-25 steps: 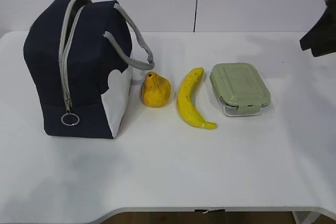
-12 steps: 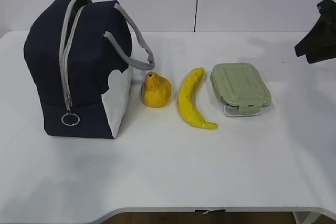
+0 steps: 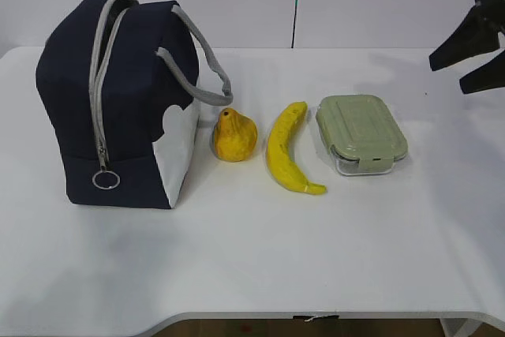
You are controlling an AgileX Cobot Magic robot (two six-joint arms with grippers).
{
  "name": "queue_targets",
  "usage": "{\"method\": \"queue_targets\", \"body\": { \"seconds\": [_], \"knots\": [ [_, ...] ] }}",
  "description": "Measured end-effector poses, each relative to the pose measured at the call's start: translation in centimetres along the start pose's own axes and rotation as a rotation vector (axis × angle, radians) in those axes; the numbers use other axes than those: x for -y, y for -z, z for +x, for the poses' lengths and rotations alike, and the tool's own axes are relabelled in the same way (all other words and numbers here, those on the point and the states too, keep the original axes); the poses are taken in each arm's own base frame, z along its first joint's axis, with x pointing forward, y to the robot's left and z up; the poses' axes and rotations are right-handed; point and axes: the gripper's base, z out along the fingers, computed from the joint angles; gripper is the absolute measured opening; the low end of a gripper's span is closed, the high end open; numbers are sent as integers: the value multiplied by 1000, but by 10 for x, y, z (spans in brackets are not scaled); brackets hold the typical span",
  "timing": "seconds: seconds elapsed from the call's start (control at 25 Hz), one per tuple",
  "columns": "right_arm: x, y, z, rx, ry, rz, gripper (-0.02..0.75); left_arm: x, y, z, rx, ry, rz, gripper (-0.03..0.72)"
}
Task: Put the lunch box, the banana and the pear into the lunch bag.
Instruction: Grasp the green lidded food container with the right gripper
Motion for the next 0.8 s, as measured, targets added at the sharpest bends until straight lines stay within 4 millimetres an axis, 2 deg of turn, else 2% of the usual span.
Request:
{"method": "queue_targets", "body": {
  "seconds": [0.16, 0.44, 0.8],
  "knots": [
    [0, -5, -3, 13, 9, -44, 568, 0, 0, 0, 0, 0, 0, 241],
    [21, -29, -8, -28, 9, -59, 513, 0, 0, 0, 0, 0, 0, 241],
    [38, -52, -19, -31, 22, -106, 508, 0, 0, 0, 0, 0, 0, 241]
  ]
}}
